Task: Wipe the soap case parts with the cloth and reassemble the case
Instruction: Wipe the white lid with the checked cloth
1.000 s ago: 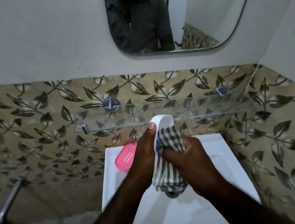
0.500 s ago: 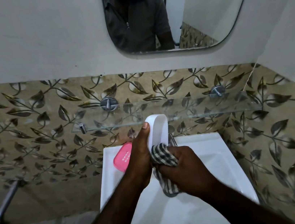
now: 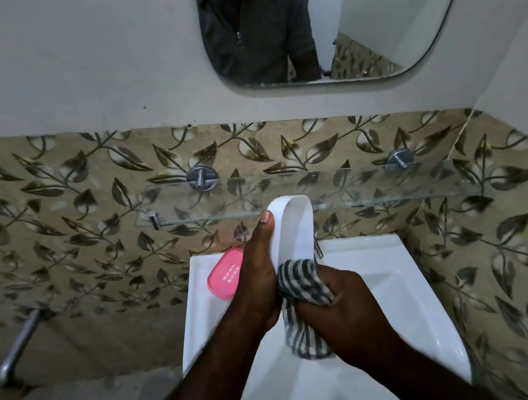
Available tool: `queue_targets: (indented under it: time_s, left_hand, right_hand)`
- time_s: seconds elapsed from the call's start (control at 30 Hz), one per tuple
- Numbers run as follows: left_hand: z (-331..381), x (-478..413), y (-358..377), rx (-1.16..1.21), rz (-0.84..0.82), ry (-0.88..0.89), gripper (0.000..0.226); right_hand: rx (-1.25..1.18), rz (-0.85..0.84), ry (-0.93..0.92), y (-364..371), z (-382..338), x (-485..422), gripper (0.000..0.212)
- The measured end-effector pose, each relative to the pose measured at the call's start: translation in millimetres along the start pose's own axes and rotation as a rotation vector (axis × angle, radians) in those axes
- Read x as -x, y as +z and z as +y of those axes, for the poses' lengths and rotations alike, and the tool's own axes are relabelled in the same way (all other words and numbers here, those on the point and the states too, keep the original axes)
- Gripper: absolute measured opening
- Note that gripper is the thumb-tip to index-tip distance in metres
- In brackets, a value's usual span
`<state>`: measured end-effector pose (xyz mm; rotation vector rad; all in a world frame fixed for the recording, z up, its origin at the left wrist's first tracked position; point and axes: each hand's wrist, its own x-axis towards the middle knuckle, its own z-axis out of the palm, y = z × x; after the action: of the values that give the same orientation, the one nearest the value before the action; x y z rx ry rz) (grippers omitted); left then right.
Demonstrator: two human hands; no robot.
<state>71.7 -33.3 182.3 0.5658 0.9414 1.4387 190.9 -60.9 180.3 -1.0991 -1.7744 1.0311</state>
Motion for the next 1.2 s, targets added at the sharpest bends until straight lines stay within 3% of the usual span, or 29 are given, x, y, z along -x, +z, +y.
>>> queue_targets:
  time_s: [0.07, 0.13, 0.2, 0.3, 0.33, 0.4, 0.5, 0.57, 0.67, 0.7, 0.8, 0.87, 0.97, 1.07, 1.2]
  left_hand:
    - [2.6, -1.0, 0.1, -0.006, 0.05, -0.014, 0.044]
    - [1.1, -3.4, -0.3, -0.01, 0.078, -0.026, 0.043]
    - [-0.2, -4.7, -0.1, -0.016, 0.102, -0.006, 0.034]
    - [1.2, -3.7, -0.9, -0.005, 0.044, -0.017, 0.054]
    - [2.5, -4.0, -2.1, -0.002, 0.029, -0.027, 0.061]
    - [6.3, -4.7, -5.1, 0.005, 0.023, -0.045, 0.065]
    - [9.5, -7.3, -5.8, 0.054, 0.051, -0.083, 0.073]
    - [8.3, -8.9, -5.6, 0.047, 0.061, -0.067, 0.071]
    - [4.1, -12.1, -9.6, 0.01, 0.073, -0.045, 0.076]
    - [4.1, -11.9, -10.4, 0.005, 0.069, -0.045, 0.076]
    - [3.6, -12.8, -12.4, 0.016, 0.064, -0.062, 0.069]
    - [3.9, -14.2, -10.9, 0.018, 0.039, -0.077, 0.055]
    - [3.8, -18.2, -8.4, -0.011, 0.027, -0.061, 0.028]
    - [4.3, -19.4, -9.7, -0.04, 0.027, -0.027, 0.04]
    - [0.9, -18.3, -16.5, -0.05, 0.052, -0.064, 0.058]
  right_hand:
    - [0.348, -0.045, -0.176, -4.2, 7.2, -3.5, 0.017]
    - [0.578, -0.104, -0.23, -9.2, 14.4, -11.6, 0.017]
    - [0.515, -0.082, -0.163, -9.8, 11.9, -15.9, 0.012]
    - [0.153, -0.071, 0.012, -0.1, 4.6, -14.4, 0.028]
    - [0.133, -0.066, -0.034, 2.2, 4.7, -11.2, 0.022]
    - [0.314, -0.07, -0.227, 1.0, 5.8, -7.0, 0.005]
    - [0.662, -0.116, -0.381, -8.6, 14.3, -16.9, 0.025]
    - [0.65, -0.077, -0.32, -6.6, 14.0, -19.5, 0.021]
    - [0.238, -0.03, -0.092, 4.5, 8.6, -16.3, 0.006]
    - [0.178, -0.049, -0.1, 5.8, 7.8, -13.5, 0.007]
    - [0.56, -0.096, -0.396, -2.6, 13.3, -10.3, 0.022]
    - [0.787, -0.084, -0.411, -10.3, 21.5, -20.7, 0.026]
    - [0.649, -0.041, -0.249, -3.2, 21.5, -26.6, 0.012]
    - [0.218, -0.049, -0.038, 8.6, 16.3, -20.9, 0.004]
    - [0.662, -0.101, -0.391, -3.2, 26.7, -16.3, 0.025]
